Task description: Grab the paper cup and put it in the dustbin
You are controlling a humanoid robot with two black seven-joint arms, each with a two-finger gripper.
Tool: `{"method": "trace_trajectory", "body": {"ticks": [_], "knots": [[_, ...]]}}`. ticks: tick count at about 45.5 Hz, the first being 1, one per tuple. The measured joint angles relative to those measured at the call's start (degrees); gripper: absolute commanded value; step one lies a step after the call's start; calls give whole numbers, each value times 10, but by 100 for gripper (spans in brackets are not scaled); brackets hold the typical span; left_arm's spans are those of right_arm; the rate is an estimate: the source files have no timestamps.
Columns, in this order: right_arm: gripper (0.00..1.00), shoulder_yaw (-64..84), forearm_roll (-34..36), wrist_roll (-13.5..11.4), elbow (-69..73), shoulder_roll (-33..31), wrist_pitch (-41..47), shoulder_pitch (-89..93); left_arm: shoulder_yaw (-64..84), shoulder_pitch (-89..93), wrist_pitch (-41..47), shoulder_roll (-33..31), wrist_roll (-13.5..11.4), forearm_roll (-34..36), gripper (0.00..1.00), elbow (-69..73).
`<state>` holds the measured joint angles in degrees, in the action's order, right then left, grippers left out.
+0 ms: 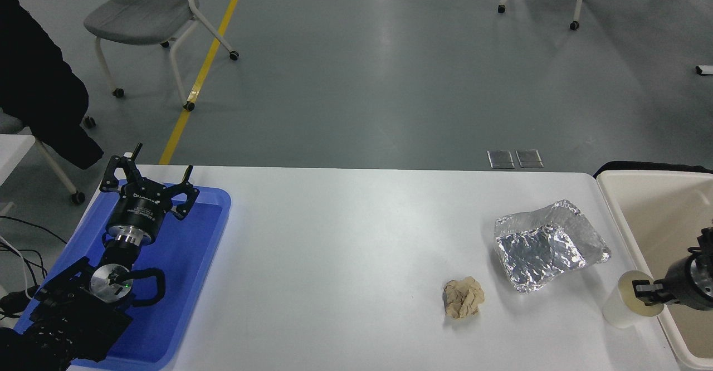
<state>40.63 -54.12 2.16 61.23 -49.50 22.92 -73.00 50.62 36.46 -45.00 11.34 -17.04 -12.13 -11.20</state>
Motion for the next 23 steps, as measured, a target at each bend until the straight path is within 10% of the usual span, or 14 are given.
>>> {"method": "trace_trajectory", "body": {"ticks": [23], "knots": [[0, 160, 7, -3, 96, -33, 126, -341, 0, 0, 0, 0, 1, 0, 100, 0]]}}
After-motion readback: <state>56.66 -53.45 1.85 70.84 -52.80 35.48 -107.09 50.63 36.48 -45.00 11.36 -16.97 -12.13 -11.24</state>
